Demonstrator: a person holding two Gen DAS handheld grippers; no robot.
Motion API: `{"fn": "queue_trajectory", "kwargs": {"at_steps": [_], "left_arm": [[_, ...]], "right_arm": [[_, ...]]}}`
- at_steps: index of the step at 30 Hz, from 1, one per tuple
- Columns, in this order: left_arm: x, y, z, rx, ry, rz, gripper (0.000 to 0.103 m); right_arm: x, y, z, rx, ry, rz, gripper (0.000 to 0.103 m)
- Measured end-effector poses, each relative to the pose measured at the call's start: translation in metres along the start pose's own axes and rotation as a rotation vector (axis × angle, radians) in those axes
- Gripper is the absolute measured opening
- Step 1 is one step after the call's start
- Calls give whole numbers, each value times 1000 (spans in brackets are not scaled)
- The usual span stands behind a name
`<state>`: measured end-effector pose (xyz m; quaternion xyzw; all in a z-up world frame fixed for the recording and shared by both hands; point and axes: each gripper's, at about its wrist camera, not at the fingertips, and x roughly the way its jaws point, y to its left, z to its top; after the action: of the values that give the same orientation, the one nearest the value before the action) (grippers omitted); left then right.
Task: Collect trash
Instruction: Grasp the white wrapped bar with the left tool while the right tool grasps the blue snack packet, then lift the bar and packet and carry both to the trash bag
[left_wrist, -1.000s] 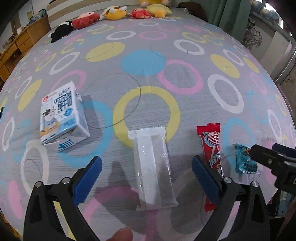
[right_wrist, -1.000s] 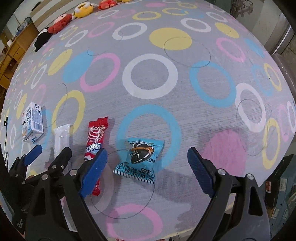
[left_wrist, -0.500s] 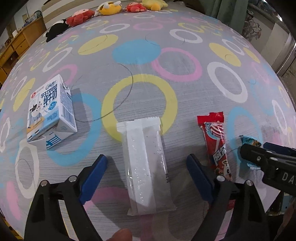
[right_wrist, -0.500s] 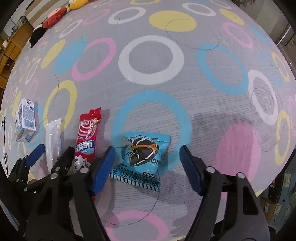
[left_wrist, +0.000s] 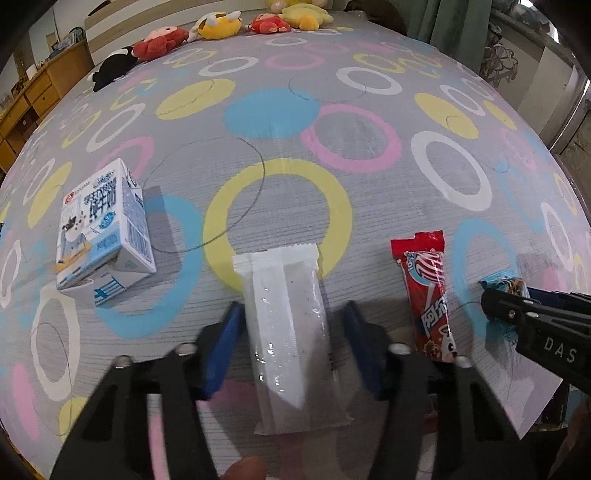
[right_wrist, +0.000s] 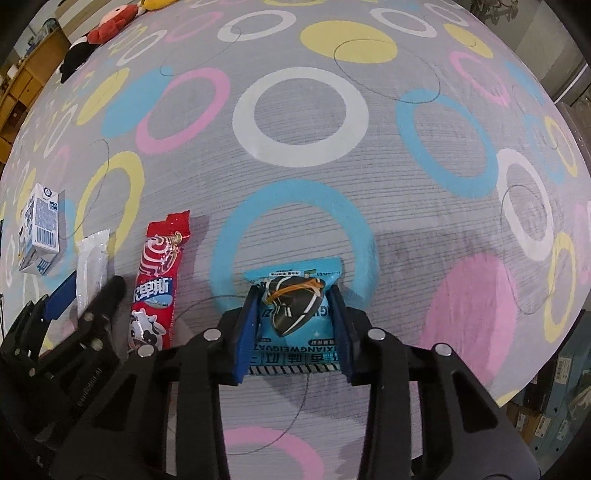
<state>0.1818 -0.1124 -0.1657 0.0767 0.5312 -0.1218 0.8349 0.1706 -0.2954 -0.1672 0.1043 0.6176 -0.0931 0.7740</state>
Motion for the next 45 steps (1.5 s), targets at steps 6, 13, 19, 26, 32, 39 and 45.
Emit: {"fn": "queue_trajectory", "kwargs": {"at_steps": [6, 13, 19, 26, 32, 39, 45], "left_arm": [[-2, 10, 0, -28, 1, -46, 37], [-4, 13, -3, -37, -5, -45, 37], [-11, 18, -7, -43, -16, -53, 37], [-33, 22, -17, -23, -50, -55, 37], [-55, 21, -29, -10, -75, -40, 37], [-84, 13, -48, 13, -106, -49, 37], [-108, 5, -64, 33, -127, -36, 37]], "right_arm": [[-2, -1, -4, -25, -15, -5, 30], [-6, -1, -7, -32, -40, -3, 29], [-16, -3, -18, -59, -62, 2, 29], [-28, -2, -33, -84, -98, 27, 28], [-44, -10, -47, -102, -127, 42, 28], [-64, -11, -69, -129, -158, 48, 28], [-85, -6, -89, -176, -199, 41, 28]]}}
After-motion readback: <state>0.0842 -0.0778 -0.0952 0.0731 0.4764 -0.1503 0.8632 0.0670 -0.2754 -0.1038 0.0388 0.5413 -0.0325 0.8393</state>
